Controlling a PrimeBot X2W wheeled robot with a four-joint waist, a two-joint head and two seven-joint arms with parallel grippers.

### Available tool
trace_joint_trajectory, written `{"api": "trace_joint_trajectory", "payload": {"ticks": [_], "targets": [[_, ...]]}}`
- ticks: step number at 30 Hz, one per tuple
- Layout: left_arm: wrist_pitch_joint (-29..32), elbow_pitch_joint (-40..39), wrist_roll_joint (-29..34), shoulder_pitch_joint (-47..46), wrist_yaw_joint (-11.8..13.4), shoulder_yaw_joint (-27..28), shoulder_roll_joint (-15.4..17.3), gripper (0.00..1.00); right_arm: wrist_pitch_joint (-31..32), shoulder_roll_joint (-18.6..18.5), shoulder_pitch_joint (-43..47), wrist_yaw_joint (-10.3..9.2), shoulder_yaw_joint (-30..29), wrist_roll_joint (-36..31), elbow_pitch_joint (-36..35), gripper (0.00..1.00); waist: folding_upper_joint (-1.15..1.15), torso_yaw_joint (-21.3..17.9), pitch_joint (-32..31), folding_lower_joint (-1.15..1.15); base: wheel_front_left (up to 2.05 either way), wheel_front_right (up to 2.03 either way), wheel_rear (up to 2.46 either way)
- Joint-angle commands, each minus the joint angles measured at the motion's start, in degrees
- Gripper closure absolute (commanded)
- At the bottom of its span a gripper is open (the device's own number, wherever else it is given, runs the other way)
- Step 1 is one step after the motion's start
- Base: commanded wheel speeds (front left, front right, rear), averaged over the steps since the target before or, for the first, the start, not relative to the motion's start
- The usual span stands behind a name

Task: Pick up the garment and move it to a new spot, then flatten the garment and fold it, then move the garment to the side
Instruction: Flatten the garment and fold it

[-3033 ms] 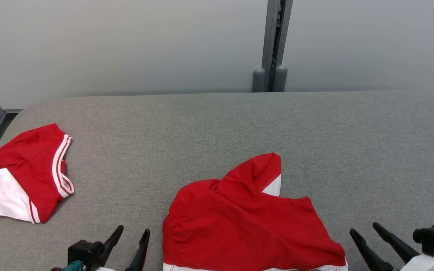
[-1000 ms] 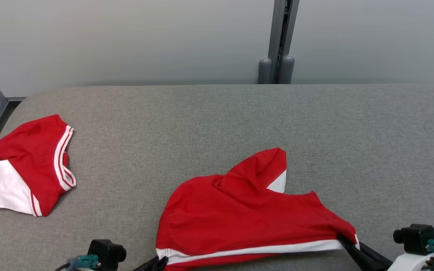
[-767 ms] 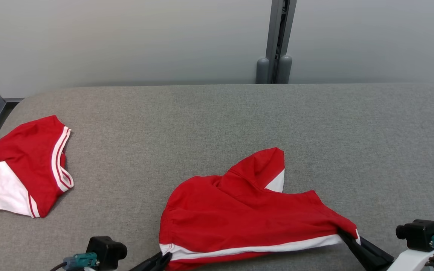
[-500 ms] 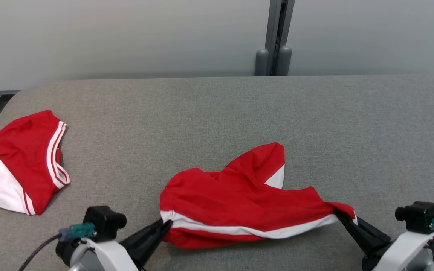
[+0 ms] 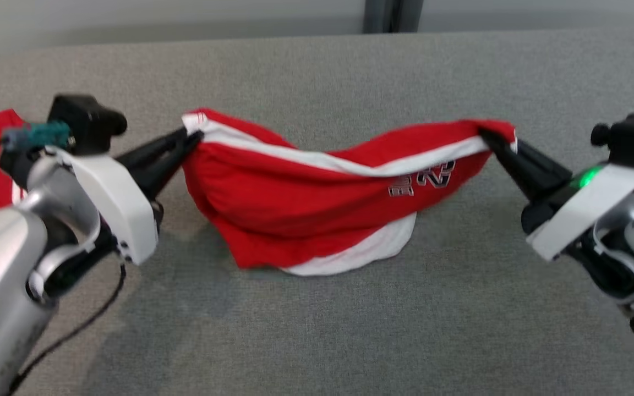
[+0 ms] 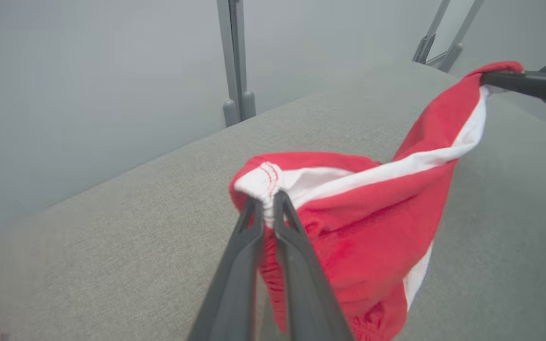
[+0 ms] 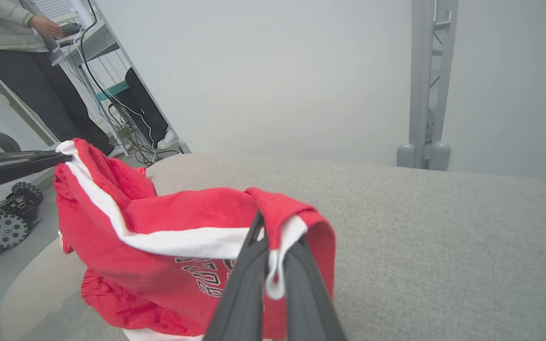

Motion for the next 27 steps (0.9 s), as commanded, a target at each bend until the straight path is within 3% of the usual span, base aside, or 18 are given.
{"api": "trace_joint_trajectory", "payload": {"ticks": [1,2,6,15,22,27], "targets": [[0.2,2.4,-1.4,-6.6,0.0,-1.7,0.9,1.00,0.8,-0.1,-4.9,0.12,0.2,0.7,0.8,1.00,0.00,-0.8,6.0,0.00,0.00,0.00,0.00],[0.2,2.4,-1.4,-6.6,0.0,-1.7,0.9,1.00,0.8,-0.1,-4.9,0.12,0.2,0.7,0.8,1.00,0.00,-0.8,6.0,0.00,0.00,0.00,0.00],[0.0,8.8,-4.5,-24.2,0.0,-6.3,2.5,1.00,2.8,0.3,-18.6,0.13,0.9,2.7,2.5,1.00,0.00,-1.5,13.2,0.00,0.00,0.00,0.00],[-3.0,18.9,-8.5,-51.6,0.0,-10.4,2.5,1.00,4.4,0.3,-43.9,0.13,0.9,4.4,6.5,1.00,0.00,-2.6,24.8,0.00,0.00,0.00,0.00],[-9.4,27.6,-8.2,-67.6,0.0,-13.1,1.3,1.00,-0.7,0.7,-60.5,0.06,-1.2,1.9,14.0,1.00,0.00,-2.7,30.6,0.00,0.00,0.00,0.00],[-13.3,33.2,-8.8,-73.7,0.0,-16.5,-0.1,1.00,-6.3,1.6,-67.7,0.06,-0.9,-1.0,18.1,1.00,0.00,-2.5,32.3,0.00,0.00,0.00,0.00]]}}
